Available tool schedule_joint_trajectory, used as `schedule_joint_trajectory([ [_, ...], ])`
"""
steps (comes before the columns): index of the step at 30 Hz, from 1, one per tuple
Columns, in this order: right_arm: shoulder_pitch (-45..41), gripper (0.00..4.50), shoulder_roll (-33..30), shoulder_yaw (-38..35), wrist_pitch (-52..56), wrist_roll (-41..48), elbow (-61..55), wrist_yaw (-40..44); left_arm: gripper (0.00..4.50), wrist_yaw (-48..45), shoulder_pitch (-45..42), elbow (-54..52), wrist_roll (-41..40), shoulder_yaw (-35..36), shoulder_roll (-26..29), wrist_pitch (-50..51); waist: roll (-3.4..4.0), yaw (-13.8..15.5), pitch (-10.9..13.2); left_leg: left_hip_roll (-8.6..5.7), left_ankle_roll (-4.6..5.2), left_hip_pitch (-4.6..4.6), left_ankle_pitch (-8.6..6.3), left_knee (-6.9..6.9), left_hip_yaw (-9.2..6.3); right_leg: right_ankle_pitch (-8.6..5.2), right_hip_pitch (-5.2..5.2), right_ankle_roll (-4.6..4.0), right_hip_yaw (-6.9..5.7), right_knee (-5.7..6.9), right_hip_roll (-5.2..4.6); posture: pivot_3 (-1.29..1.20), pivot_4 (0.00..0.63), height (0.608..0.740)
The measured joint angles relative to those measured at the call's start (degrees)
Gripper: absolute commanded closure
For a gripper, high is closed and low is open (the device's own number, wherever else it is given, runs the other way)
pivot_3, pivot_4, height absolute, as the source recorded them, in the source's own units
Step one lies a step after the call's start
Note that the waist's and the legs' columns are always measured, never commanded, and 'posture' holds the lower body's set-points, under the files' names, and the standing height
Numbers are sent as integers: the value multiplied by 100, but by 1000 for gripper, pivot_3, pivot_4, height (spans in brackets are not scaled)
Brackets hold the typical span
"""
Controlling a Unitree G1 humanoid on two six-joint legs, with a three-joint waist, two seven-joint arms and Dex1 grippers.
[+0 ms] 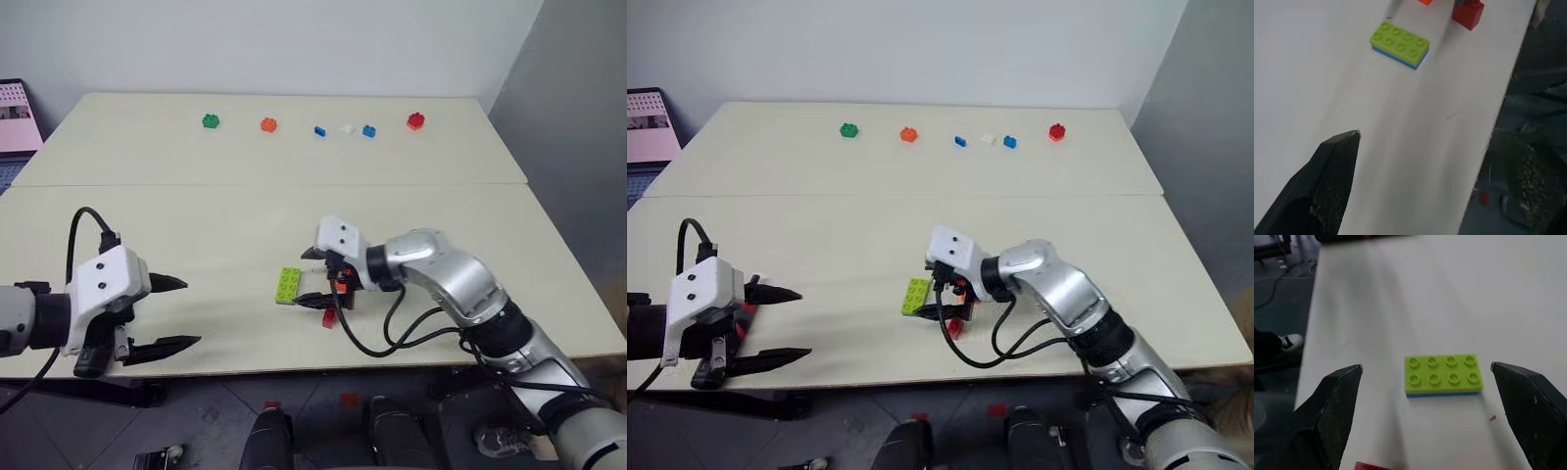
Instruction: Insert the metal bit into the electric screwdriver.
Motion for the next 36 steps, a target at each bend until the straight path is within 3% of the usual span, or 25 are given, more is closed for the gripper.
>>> schedule_joint_trajectory([
  [8,-165,63,579,542,-110,-643,683,-303,0,-31,102,-1,9,-69,-91,-273,1,-18,1,50,0,3,0,-4,-1,2,-4,-4,-1,1,51,0,150,740],
  [29,-654,63,1512,597,-816,-1187,2518,-74,0,-28,273,129,181,-124,-100,-626,4,-33,3,97,-1,15,-1,-15,-3,13,-12,-30,1,2,103,0,150,740],
  [34,-658,970,1587,543,-970,-1250,2660,-51,0,-19,276,186,185,-136,-132,-710,5,-37,3,99,-1,16,-1,-16,-3,13,-13,-30,2,2,105,0,150,740],
  [36,-658,971,1589,543,-1062,-1315,2686,-21,0,-9,268,196,176,-151,-162,-715,6,-37,4,98,-1,16,-1,-15,-3,13,-13,-30,2,2,105,0,150,740],
])
